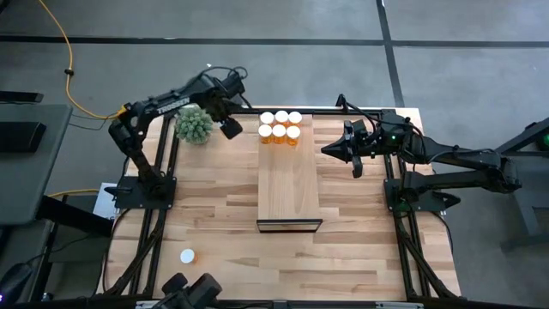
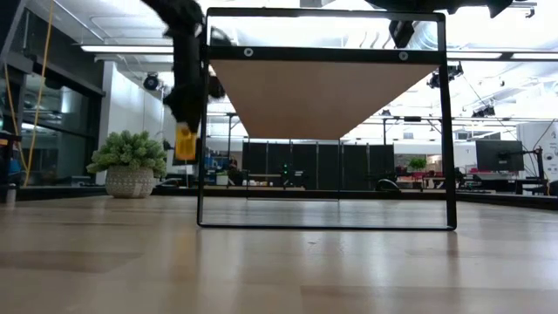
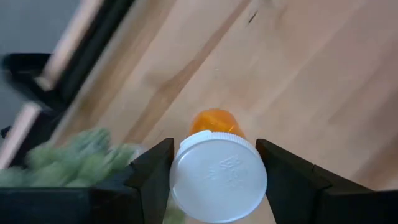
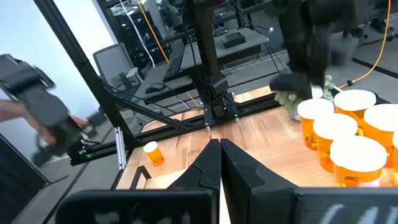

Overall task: Pick and place medicine bottles onto shelf by color
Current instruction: Put the orange pill bottle on the shelf

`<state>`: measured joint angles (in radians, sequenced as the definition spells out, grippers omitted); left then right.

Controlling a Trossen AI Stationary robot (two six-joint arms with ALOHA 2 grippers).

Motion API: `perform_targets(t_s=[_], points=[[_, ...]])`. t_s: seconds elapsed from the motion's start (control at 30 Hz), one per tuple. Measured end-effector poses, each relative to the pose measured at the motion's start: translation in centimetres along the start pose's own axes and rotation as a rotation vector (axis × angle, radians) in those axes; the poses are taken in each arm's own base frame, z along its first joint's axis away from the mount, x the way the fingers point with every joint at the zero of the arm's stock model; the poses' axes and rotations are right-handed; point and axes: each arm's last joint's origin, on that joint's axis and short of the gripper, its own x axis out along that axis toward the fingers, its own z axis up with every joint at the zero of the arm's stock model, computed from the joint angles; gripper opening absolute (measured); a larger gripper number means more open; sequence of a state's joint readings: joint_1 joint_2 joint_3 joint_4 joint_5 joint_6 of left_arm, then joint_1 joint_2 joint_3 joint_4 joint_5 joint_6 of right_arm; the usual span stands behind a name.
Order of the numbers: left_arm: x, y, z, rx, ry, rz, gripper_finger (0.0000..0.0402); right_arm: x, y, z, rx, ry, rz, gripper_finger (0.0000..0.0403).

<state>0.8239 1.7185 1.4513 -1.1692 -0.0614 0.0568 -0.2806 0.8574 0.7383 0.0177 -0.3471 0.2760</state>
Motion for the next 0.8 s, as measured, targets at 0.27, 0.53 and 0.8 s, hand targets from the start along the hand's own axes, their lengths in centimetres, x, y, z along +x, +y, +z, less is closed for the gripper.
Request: perform_targets(t_s=[0.27,0.53,0.8], points=[[-7.7,-3.7,-2.0,0.06,0.016,-0.014,0.0204,0.0,0.0,0.0,-0.015,0.0,0.0,0.0],[-10.7,-11.4,-5.6,0.302,0.008,-0.078,0.0204,0.0,0.0,0.0,-0.015,0.001,-0.001,0.0],[-13.9,-16.2,-3.1,0.5,-0.164,-0.061,0.0204,0.0,0.0,-0.1,-0.028,0.011,-0.004,0.0]])
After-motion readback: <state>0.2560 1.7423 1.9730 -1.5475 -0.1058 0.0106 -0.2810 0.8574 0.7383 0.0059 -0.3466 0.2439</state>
